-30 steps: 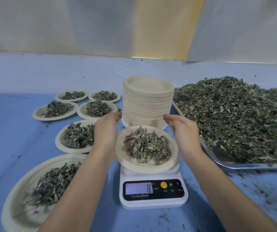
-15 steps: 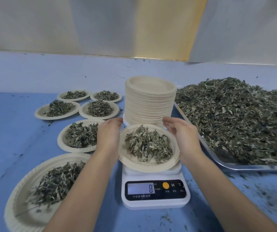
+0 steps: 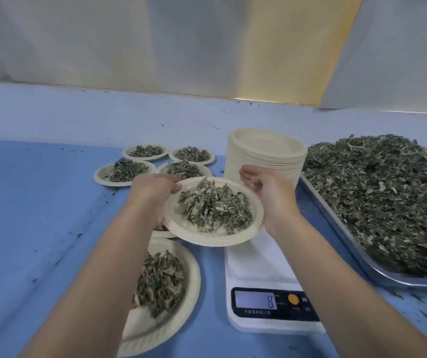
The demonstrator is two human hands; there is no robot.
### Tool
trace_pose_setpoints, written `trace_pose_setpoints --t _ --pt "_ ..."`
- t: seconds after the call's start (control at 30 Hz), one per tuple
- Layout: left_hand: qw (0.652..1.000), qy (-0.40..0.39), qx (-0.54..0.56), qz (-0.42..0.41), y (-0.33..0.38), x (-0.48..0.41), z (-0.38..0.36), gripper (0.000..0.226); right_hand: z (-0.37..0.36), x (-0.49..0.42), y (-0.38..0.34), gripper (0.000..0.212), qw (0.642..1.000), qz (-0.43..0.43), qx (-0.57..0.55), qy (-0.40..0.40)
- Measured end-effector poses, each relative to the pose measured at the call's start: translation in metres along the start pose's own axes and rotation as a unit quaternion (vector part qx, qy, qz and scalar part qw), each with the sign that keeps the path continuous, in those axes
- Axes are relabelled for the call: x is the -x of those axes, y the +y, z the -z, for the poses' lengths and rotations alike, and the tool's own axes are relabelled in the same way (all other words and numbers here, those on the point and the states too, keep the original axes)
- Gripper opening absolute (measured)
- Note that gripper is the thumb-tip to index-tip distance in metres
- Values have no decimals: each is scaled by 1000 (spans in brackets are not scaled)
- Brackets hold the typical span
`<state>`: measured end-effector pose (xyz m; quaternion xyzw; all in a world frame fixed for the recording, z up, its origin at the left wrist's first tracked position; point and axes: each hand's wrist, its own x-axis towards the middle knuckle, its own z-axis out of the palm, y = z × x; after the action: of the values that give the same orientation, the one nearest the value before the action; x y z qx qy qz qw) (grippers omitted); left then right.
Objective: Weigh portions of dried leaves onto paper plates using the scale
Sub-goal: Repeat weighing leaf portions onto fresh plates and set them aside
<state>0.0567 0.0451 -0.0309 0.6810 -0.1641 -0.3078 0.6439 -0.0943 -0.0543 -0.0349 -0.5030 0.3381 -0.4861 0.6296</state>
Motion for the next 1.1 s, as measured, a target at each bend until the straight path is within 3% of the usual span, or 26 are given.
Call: trace_pose_setpoints --t 0.1,0.27,0.47,0.57,0.7,0.8,1.1 --pt "999 36 17 -6 -1 -16 30 22 -33 -2 8 35 1000 -5 8 -10" --pt "981 175 83 -18 -12 -35 84 24 -88 2 29 30 997 -53 25 -56" --pt "924 368 96 -37 -36 -54 136 28 -127 12 45 29 990 -103 -5 -98" --pt "895 426 128 -32 -44 -60 142 36 -135 15 48 28 988 -108 -32 -104" --pt "884 443 144 -29 -53 -66 141 29 -134 14 50 28 988 -97 -27 -116" --pt "884 443 151 -21 -56 -67 138 40 -130 12 49 25 988 -93 -22 -122" --pt "907 404 120 -12 -58 -71 131 48 -122 14 47 25 987 -97 -29 -125"
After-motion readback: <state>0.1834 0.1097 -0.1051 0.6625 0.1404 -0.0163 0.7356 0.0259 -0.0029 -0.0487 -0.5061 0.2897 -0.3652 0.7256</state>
